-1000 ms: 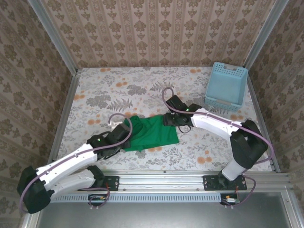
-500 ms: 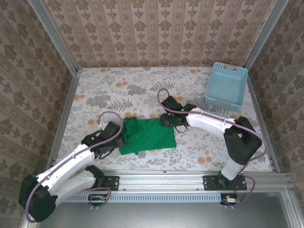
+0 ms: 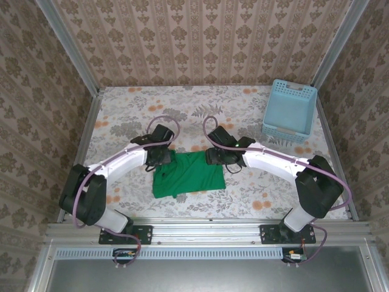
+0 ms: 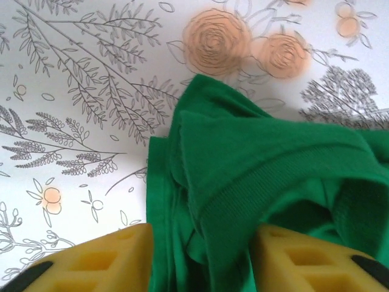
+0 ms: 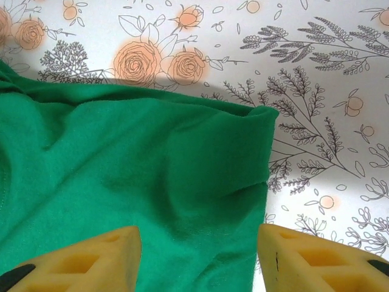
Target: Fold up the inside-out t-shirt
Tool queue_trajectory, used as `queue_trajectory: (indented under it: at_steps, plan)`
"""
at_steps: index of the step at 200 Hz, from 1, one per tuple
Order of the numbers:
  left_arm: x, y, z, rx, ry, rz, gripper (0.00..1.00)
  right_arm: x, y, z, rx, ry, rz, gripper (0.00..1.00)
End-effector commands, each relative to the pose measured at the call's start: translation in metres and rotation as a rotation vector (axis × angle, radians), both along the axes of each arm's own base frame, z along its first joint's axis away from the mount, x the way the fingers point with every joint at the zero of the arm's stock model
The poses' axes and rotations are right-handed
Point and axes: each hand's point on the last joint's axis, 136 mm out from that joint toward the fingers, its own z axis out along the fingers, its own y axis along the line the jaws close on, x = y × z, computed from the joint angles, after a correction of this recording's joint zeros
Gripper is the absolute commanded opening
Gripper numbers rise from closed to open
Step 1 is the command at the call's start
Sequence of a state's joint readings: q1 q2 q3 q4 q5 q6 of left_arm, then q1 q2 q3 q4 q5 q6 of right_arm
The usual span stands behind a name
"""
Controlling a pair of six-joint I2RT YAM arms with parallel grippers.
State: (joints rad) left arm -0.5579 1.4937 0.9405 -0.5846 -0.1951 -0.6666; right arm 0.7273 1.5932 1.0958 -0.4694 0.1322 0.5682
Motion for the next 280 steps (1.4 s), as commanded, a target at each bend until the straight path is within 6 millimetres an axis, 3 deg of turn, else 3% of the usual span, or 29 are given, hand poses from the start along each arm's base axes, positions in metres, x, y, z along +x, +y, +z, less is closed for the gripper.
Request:
queue_trajectory:
  at_steps: [1, 22, 34, 63, 79, 109, 127, 148, 167, 180, 201, 215, 230, 258, 280]
  plan:
    - [0.023, -0.001, 0.014, -0.029, -0.058, -0.026, 0.28, 0.001, -0.001, 0.001, -0.010, -0.024, -0.002, 0.55]
    - [0.036, 0.009, 0.013, -0.044, -0.077, -0.017, 0.11, 0.001, 0.000, -0.004, -0.014, -0.017, -0.001, 0.55]
    - [0.046, 0.024, 0.013, -0.077, -0.070, 0.021, 0.02, 0.001, 0.000, -0.005, -0.017, -0.016, -0.001, 0.55]
    - [0.060, 0.037, 0.020, -0.148, -0.085, 0.040, 0.00, 0.001, 0.001, -0.008, -0.025, -0.011, 0.003, 0.55]
    - [0.065, 0.041, 0.014, -0.182, -0.072, 0.049, 0.12, 0.003, 0.001, -0.011, -0.033, -0.010, 0.004, 0.55]
    - [0.070, 0.046, -0.015, -0.170, 0.048, 0.048, 0.30, 0.006, 0.006, -0.018, -0.035, 0.001, 0.006, 0.55]
    - [0.065, 0.062, -0.023, -0.109, 0.114, 0.103, 0.38, 0.007, 0.008, -0.019, -0.038, 0.000, 0.012, 0.55]
    - [0.057, 0.080, 0.001, -0.022, 0.042, 0.153, 0.47, 0.007, 0.009, -0.018, -0.042, -0.003, 0.018, 0.54]
    - [0.044, 0.092, 0.048, 0.194, -0.090, 0.152, 0.54, 0.006, 0.009, -0.020, -0.047, -0.008, 0.027, 0.53]
    - [0.035, 0.087, 0.069, 0.245, -0.144, 0.133, 0.57, 0.004, 0.008, -0.021, -0.049, -0.011, 0.020, 0.52]
    - [0.027, 0.056, 0.069, 0.072, -0.155, 0.078, 0.55, 0.003, 0.004, -0.022, -0.037, -0.028, 0.003, 0.52]
    - [0.025, 0.036, 0.063, 0.013, -0.136, 0.043, 0.55, 0.002, 0.003, -0.024, -0.026, -0.034, -0.012, 0.52]
    - [0.028, 0.029, 0.055, -0.003, -0.103, 0.049, 0.55, -0.001, 0.004, -0.026, -0.010, -0.033, -0.014, 0.52]
    - [0.035, -0.013, 0.036, -0.137, -0.072, -0.032, 0.53, -0.008, 0.006, -0.032, 0.002, -0.024, -0.014, 0.49]
    - [0.046, -0.019, 0.015, -0.136, -0.029, -0.029, 0.47, -0.016, 0.009, -0.042, 0.018, 0.000, -0.015, 0.44]
